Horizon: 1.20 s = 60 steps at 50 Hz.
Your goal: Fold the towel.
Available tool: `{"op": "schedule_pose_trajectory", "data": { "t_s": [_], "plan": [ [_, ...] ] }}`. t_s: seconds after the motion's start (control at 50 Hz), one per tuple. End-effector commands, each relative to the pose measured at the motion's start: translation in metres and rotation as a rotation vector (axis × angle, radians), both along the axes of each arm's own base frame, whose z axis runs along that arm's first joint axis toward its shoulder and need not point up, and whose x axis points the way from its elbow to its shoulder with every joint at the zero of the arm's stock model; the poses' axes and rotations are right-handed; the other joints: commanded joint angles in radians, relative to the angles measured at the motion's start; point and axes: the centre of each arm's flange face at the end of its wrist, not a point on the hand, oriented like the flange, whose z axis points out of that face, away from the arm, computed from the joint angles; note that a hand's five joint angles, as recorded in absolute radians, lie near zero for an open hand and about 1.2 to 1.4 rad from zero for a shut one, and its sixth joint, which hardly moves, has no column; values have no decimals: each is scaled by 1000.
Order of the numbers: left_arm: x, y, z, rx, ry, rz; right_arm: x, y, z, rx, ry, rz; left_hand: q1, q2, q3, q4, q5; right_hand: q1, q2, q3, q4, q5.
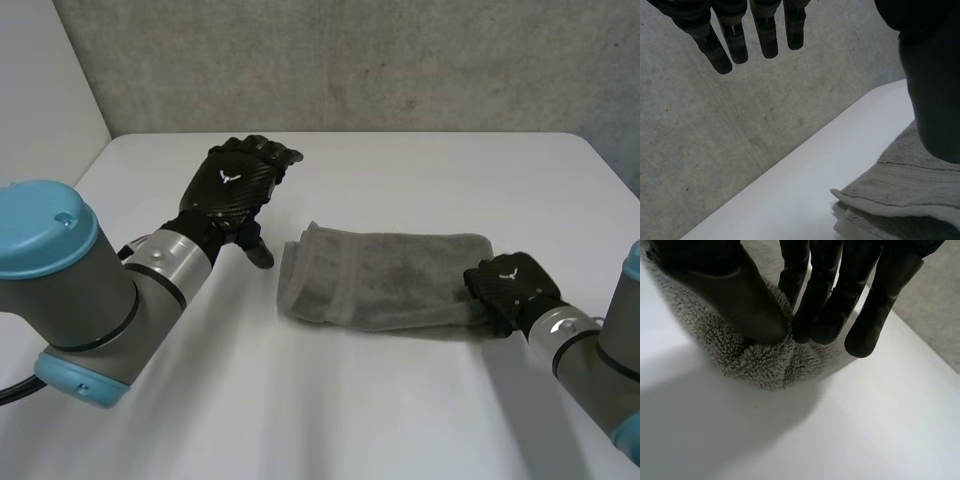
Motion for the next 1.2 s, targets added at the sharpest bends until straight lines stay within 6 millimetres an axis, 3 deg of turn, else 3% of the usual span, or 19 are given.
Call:
{"op": "schedule_pose_trajectory", "data": {
  "t_s": [0.02, 0.1, 0.16, 0.2, 0.22, 0.3, 0.32, 0.36, 0.46, 0.48, 0.52, 0.56, 0.64, 0.82, 0.92, 0.96, 1.02, 1.12, 1.2],
  "plan": [
    [0, -1, 4, -11, 6, 3, 5, -21, 30, -102, 38, 3, -95, -79, -63, -89, -213, 132, 85, 65, 57, 67],
    [2, -3, 10, -24, 14, 7, 22, -22, 51, -153, 77, 65, -95, -79, -63, -89, -213, 132, 85, 65, 57, 67],
    [4, -3, 19, -42, 33, 14, 66, -5, 78, -220, 72, 195, -98, -82, -66, -92, -216, 132, 85, 65, 57, 67],
    [6, -6, 25, -38, 65, 23, 113, 16, 91, -271, 49, 324, -98, -82, -66, -92, -216, 132, 85, 65, 57, 67],
    [6, -6, 25, -38, 65, 23, 113, 16, 92, -271, 49, 325, -98, -82, -66, -92, -216, 132, 85, 65, 57, 67],
    [13, -13, 33, -21, 129, 67, 172, 51, 77, -264, 63, 512, -98, -82, -66, -92, -216, 132, 85, 65, 57, 67],
    [13, -13, 33, -21, 129, 68, 172, 52, 77, -264, 63, 512, -98, -82, -66, -92, -216, 132, 85, 65, 57, 67],
    [18, -17, 36, -7, 168, 107, 200, 80, 54, -233, 116, 629, -98, -82, -66, -92, -216, 132, 85, 65, 57, 67],
    [18, -19, 39, -4, 187, 116, 217, 92, 25, -203, 177, 650, -98, -82, -66, -92, -216, 58, 10, -9, -17, -7],
    [18, -19, 39, -4, 187, 116, 217, 92, 25, -203, 177, 650, -98, -82, -66, -92, -216, 57, 10, -10, -18, -8],
    [17, -18, 39, -2, 189, 111, 212, 85, 24, -196, 193, 571, -98, -82, -66, -92, -216, -910, -957, -976, -985, -975],
    [17, -17, 39, -2, 189, 108, 207, 83, 25, -183, 187, 530, -98, -82, -66, -92, -216, -1090, -1137, -1156, -1165, -1155],
    [14, -17, 42, -12, 195, 98, 184, 69, 59, -154, 32, 409, -98, -82, -66, -92, -216, -1090, -1137, -1156, -1165, -1155],
    [-1, -17, 41, 13, 228, 62, 133, 37, 88, -58, -167, 202, -89, -73, -57, -83, -207, -1090, -1137, -1156, -1165, -1155],
    [-19, -11, 19, 114, 231, 18, 115, 25, 76, 10, -195, 132, -78, -61, -46, -71, -196, -1090, -1137, -1156, -1165, -1155],
    [-29, -9, -8, 206, 186, 11, 109, 18, 70, 32, -192, 120, -69, -53, -37, -62, -187, -1090, -1137, -1156, -1165, -1155],
    [-34, -8, -24, 255, 154, 11, 107, 15, 62, 56, -190, 120, -63, -47, -31, -57, -181, -1090, -1137, -1156, -1165, -1155],
    [-40, -6, -84, 417, 23, 62, 111, 7, 22, 147, -166, 140, -72, -55, -40, -65, -190, -1090, -1137, -1156, -1165, -1155],
    [-40, -6, -102, 463, -18, 92, 112, 6, 11, 169, -156, 136, -72, -55, -40, -65, -190, -1090, -1137, -1156, -1165, -1155]
  ]
}}
